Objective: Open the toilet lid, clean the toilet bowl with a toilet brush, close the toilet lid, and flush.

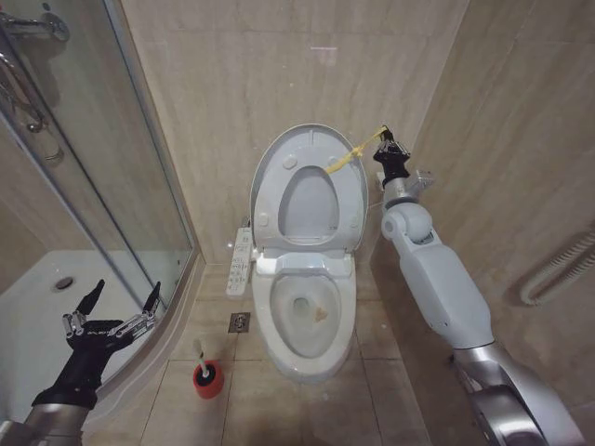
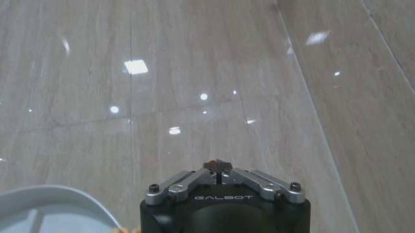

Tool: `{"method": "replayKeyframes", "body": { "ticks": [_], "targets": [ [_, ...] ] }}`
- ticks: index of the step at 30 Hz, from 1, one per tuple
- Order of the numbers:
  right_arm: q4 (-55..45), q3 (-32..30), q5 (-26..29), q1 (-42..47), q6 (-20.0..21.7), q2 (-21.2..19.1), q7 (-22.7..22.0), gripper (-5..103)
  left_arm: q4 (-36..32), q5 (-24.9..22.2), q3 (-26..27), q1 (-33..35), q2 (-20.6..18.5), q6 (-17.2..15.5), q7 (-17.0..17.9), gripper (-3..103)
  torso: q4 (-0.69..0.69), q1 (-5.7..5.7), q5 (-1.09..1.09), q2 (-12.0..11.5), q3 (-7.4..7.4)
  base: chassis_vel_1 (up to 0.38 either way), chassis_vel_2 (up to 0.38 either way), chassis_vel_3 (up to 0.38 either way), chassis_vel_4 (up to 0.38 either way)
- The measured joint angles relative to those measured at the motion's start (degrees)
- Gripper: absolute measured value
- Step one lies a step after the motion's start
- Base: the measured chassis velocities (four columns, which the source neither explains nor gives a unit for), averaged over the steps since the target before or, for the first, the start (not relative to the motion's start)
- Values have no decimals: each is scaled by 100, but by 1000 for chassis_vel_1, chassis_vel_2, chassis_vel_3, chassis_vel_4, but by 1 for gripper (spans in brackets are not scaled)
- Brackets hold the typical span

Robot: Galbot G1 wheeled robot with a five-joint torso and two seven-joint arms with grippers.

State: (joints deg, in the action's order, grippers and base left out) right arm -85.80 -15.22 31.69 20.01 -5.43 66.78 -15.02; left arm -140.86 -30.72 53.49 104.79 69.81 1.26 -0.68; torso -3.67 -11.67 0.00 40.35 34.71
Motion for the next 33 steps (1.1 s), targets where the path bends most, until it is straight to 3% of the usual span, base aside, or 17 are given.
{"method": "replayKeyframes", "body": {
  "ticks": [14, 26, 33],
  "targets": [
    [71, 33, -31, -85, 120, 55, 50, 0, 0, 0, 0, 1, 1, 0, 0, 100, -1, 7, 1, 2, -3, 0, 0, 0, 0],
    [104, 50, -81, -103, 233, 27, -33, 0, 0, 0, 0, 0, 1, 0, 0, 100, 3, 0, 0, 0, 0, -124, 123, 123, -127],
    [565, 112, -743, -186, 470, -17, 71, 0, 0, 0, 0, 0, 1, 0, 0, 100, 0, 3, 1, 0, -1, -36, 47, 32, -33]
  ]
}}
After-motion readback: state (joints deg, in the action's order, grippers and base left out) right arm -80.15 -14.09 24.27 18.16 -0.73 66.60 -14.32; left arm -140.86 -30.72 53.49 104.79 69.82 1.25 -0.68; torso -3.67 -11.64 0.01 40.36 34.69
